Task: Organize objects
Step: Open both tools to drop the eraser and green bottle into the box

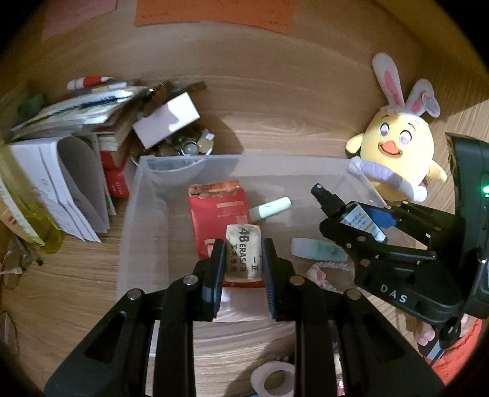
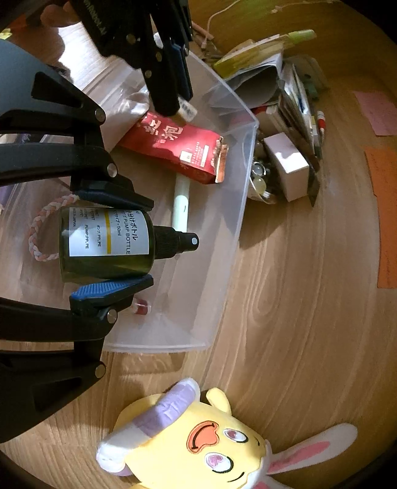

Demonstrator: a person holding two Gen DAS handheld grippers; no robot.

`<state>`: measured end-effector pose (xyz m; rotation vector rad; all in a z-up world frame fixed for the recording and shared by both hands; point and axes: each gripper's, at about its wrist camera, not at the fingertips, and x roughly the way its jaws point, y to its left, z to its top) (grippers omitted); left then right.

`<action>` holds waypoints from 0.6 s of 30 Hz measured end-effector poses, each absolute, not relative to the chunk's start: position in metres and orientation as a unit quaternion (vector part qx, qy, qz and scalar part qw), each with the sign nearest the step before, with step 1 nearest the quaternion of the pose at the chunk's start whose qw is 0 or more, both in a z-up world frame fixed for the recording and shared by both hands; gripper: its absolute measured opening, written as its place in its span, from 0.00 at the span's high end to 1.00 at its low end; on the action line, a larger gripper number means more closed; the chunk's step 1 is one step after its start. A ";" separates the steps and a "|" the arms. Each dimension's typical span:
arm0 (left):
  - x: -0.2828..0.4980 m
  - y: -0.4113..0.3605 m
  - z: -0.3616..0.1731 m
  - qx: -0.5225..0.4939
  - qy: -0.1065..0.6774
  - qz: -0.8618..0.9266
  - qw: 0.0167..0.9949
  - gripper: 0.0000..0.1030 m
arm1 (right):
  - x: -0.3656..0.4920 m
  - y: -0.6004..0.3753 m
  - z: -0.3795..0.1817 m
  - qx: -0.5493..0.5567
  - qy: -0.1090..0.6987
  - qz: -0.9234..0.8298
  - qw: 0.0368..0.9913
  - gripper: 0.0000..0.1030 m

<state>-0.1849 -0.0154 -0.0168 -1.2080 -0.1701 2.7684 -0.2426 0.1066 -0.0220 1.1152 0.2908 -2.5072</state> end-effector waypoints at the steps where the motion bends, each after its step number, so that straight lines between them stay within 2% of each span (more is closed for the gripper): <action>1: -0.186 -0.014 -0.018 -0.401 -0.054 0.913 0.058 0.78 | -0.243 0.106 -0.023 0.398 0.106 -0.891 0.190 0.62; 14: -0.183 -0.014 -0.015 -0.401 -0.048 0.913 0.057 0.77 | -0.241 0.103 -0.021 0.407 0.110 -0.886 0.192 0.62; 18: -0.177 -0.016 -0.009 -0.394 -0.050 0.916 0.056 0.68 | -0.234 0.103 -0.013 0.398 0.113 -0.890 0.192 0.62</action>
